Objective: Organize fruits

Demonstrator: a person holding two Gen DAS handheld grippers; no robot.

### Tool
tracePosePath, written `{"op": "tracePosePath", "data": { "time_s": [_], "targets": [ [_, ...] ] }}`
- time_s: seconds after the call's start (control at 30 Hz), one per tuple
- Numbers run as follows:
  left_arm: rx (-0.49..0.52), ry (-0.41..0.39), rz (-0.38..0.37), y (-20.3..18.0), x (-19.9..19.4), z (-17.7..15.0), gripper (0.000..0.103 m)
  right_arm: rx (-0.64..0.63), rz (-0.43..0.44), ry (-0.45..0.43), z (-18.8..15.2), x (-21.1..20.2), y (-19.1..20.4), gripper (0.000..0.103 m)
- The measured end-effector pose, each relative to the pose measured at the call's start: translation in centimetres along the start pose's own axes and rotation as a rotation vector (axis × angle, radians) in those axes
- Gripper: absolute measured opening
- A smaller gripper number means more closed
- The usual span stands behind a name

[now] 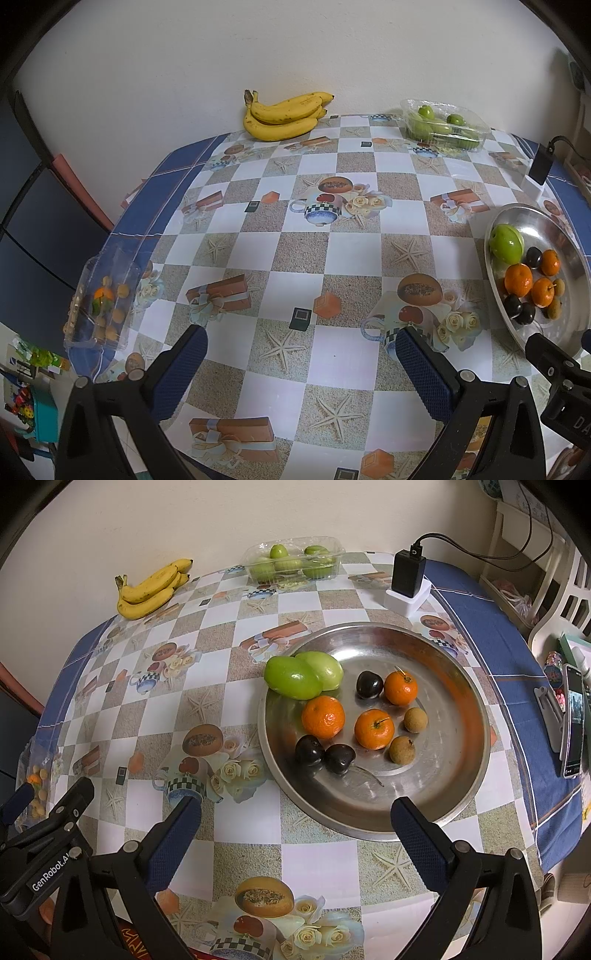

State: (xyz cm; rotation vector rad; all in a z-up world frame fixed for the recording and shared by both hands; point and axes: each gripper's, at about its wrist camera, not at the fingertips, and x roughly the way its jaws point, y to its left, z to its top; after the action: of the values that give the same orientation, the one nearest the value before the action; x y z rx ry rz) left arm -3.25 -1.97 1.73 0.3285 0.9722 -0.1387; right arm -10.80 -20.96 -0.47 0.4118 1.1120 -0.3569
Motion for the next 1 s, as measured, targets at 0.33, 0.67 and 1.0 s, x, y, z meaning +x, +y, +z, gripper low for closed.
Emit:
{"op": "tracePosePath", "data": {
  "time_s": [0.33,0.67,1.0],
  "targets": [
    [0.004,-0.001,0.001,0.03,0.02,-0.03,0.103,0.001,0.000,-0.001,-0.02,-0.01,0.01,0.102],
    [0.006,-0.002,0.000,0.02,-0.01,-0.01,0.103,0.000,0.000,0.000,-0.03,0.00,0.02,0.102],
    [0.011,-0.001,0.001,0.13,0.05,-0.01,0.103,0.000,0.001,0.001,-0.15,0.12,0.01,0.102]
  ]
}}
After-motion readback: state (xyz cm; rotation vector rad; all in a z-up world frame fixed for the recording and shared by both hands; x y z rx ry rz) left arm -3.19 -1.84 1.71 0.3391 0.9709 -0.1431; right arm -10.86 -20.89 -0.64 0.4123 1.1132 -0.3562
